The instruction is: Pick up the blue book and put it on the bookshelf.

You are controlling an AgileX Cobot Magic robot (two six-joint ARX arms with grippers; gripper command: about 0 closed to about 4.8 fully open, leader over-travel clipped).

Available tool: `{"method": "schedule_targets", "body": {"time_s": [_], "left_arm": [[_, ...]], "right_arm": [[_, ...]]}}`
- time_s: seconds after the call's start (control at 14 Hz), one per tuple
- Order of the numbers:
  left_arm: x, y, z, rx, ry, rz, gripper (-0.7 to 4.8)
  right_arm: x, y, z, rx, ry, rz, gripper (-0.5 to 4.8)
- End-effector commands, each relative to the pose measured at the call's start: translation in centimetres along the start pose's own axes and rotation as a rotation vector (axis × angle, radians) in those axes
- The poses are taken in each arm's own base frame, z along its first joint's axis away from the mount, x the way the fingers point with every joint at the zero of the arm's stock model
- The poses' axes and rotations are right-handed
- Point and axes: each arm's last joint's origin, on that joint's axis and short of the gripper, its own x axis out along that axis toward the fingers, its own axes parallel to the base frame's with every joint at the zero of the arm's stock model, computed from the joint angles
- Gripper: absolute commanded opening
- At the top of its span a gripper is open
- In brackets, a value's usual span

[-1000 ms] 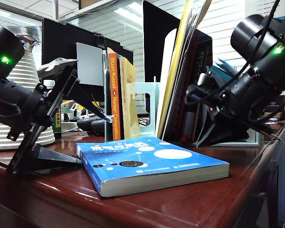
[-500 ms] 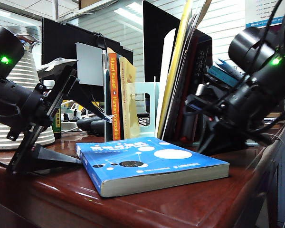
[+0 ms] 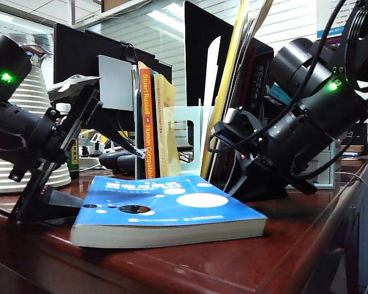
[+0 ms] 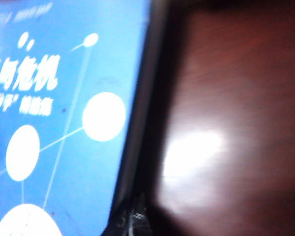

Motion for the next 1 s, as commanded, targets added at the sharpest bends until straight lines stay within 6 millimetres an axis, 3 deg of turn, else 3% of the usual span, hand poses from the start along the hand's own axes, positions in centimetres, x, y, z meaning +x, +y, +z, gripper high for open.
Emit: {"method": "schedule_targets", "body": {"time_s": [0.07, 0.29, 0.36, 0.5, 0.57, 0.79, 1.0], "left_arm": [[1.1, 0.9, -1.9, -0.037, 0.087, 0.082, 4.79], [2.3, -0.1, -3.5, 0.012, 0.140, 0.074, 4.55], [2.4, -0.2, -3.7, 0.019, 0.145, 0.074, 3.73], [2.4, -0.2, -3.6, 0.023, 0.117, 0.095, 0.64], [2.3, -0.3, -3.3, 0.032, 0.101, 0.073, -0.07], [2.0, -1.9, -2.5, 0.109, 0.035, -0.045, -0.06], [-0.3, -4.7, -1.9, 0.193, -0.056, -0.138, -0.06]], "right_arm": [[0.3, 0.1, -0.9, 0.011, 0.065, 0.007, -0.05], [0.3, 0.2, -0.8, 0.003, 0.056, 0.039, -0.05], [0.3, 0.2, -0.8, 0.003, 0.055, 0.038, -0.05], [0.3, 0.2, -0.7, 0.002, 0.053, 0.037, -0.05], [0.3, 0.2, -0.6, 0.001, 0.048, 0.034, -0.05], [-0.9, 1.0, 0.8, -0.026, -0.026, -0.004, -0.05], [-4.6, 2.7, 3.2, -0.093, -0.194, -0.058, -0.05]]}}
